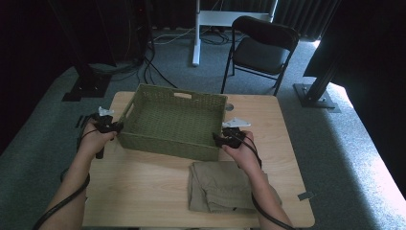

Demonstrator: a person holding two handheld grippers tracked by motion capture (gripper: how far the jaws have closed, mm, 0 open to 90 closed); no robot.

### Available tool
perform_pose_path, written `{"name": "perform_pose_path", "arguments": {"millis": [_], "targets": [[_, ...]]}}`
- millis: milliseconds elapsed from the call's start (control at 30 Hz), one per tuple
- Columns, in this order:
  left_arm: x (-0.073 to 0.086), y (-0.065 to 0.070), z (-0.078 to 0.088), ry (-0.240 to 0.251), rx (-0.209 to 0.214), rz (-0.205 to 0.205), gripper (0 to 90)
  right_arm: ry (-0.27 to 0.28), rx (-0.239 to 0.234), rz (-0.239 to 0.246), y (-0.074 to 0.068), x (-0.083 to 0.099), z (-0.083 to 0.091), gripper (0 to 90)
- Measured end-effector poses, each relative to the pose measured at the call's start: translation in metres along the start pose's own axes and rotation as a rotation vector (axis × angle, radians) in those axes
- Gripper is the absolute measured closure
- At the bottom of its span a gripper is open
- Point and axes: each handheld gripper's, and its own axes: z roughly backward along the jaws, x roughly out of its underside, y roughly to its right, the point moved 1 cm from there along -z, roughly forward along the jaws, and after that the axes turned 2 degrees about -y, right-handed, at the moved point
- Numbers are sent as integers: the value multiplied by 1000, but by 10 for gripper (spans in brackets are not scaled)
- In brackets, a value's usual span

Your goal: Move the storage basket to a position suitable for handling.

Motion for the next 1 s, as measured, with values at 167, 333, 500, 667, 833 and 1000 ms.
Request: {"name": "perform_pose_path", "arguments": {"millis": [167, 333, 500, 667, 833, 1000], "targets": [[3, 3, 3, 3, -17, -4, 817, -11, 21, -17, -1, -2, 0, 542], [8, 6, 6, 25, -26, 9, 817, -16, 36, -25, 0, -4, -1, 574], [12, 7, 8, 48, -22, 29, 817, -22, 51, -19, 1, -6, -2, 587], [15, 11, 12, 40, -18, 33, 837, -25, 60, -24, 2, -8, -3, 606], [18, 13, 14, 48, -10, 69, 836, -25, 63, -40, 6, -10, -6, 627], [21, 17, 17, 42, -11, 85, 836, -24, 67, -54, 9, -12, -7, 646]]}}
